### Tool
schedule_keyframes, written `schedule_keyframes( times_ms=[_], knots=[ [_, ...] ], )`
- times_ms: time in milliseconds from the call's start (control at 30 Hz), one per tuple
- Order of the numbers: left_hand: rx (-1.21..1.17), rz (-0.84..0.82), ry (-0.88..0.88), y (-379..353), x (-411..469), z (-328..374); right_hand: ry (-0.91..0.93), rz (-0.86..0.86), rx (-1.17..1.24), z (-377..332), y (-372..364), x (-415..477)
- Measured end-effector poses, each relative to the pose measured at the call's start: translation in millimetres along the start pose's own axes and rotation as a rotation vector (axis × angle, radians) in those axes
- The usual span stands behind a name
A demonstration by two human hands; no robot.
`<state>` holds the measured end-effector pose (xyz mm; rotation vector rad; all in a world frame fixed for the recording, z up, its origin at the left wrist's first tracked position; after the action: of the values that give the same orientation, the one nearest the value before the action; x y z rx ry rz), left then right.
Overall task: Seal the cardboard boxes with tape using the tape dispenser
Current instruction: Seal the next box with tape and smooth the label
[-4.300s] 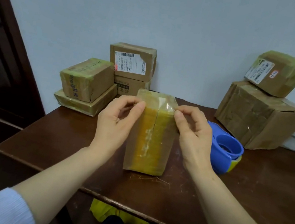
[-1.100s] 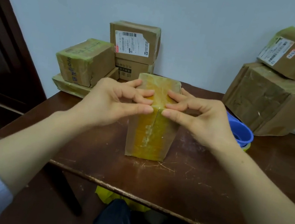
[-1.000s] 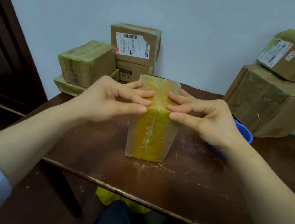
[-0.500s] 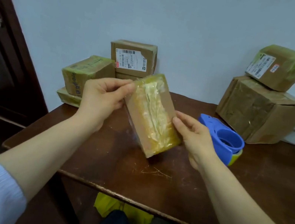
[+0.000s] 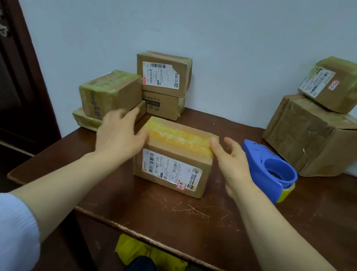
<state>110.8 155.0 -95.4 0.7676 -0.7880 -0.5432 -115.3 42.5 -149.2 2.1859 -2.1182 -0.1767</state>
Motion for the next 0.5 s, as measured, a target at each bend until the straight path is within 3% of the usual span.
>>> schedule_keyframes(
  times_ms=[33,100,167,200,367,433,500],
  knots=[
    [0.003,0.011,-0.188,1.4,-0.9,18.9,-0.013,-0.030,0.025,0.7,-2.6,-0.8],
    [-0.105,-0.232,-0.445,-13.5,-11.4,54.2,-0.030,-0.132,0.067,-0.3,-11.4,-3.0],
    [0.022,-0.459,-0.612,-36.2,-25.2,71.8,0.005,-0.183,0.030,-5.3,-12.6,-2.8],
    [0.130,-0.481,-0.680,-43.5,-27.9,75.1,0.050,-0.169,-0.040,-8.1,-7.3,0.2],
    [0.375,-0.289,-0.595,-46.3,-31.1,81.7,0.345,0.200,-0.610,-16.1,64.6,8.8],
    [0.437,-0.212,-0.558,-44.3,-34.0,90.4,0.335,0.283,-0.863,-8.6,86.8,14.2],
    [0.458,-0.197,-0.536,-41.3,-32.7,98.1,0.248,0.260,-1.092,1.5,97.9,18.7]
  ],
)
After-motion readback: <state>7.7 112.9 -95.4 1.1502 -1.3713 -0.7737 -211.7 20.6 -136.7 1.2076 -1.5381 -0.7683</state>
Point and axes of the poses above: each hand's wrist, its own x-axis towards the middle knuckle, its own y-axis out of the back of the hand, z = x × y, the point moved 7 cm from there along x, towards the middle knuckle, and after that the axes turned 10 degrees about z, right-handed, at the moved point
